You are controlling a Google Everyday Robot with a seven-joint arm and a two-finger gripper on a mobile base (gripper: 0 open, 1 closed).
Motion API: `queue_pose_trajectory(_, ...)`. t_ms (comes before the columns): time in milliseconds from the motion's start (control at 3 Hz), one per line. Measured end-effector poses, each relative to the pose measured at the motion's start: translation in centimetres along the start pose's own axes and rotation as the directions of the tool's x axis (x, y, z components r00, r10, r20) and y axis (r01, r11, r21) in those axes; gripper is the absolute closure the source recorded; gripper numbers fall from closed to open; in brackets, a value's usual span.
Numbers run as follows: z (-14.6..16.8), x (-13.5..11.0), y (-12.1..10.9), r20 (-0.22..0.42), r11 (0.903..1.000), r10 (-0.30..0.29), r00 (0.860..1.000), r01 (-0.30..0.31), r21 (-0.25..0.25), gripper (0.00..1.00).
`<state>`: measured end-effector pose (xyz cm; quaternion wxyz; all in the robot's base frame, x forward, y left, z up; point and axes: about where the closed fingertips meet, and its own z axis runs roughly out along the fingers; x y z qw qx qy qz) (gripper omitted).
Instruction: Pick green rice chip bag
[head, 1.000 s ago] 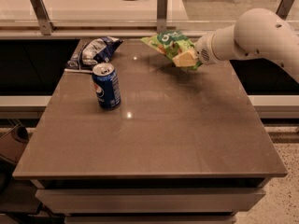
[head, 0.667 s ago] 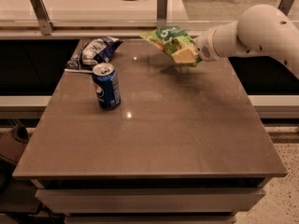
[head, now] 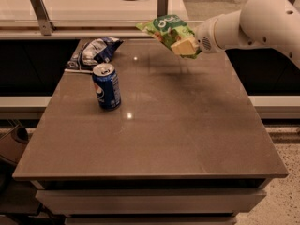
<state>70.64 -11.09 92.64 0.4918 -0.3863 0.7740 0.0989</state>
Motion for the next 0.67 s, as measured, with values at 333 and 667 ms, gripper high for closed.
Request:
queue_pose_trajectory(333, -0.89, -1.67, 0.16, 0.02, 0.9992, -0.039, 0.999, 0.038, 0.015, 1.0)
queue_pose_trajectory(667, -0.92, -1.75, 0.18, 0.02, 0.9991, -0.04, 0.999, 0.04, 0.015, 1.0)
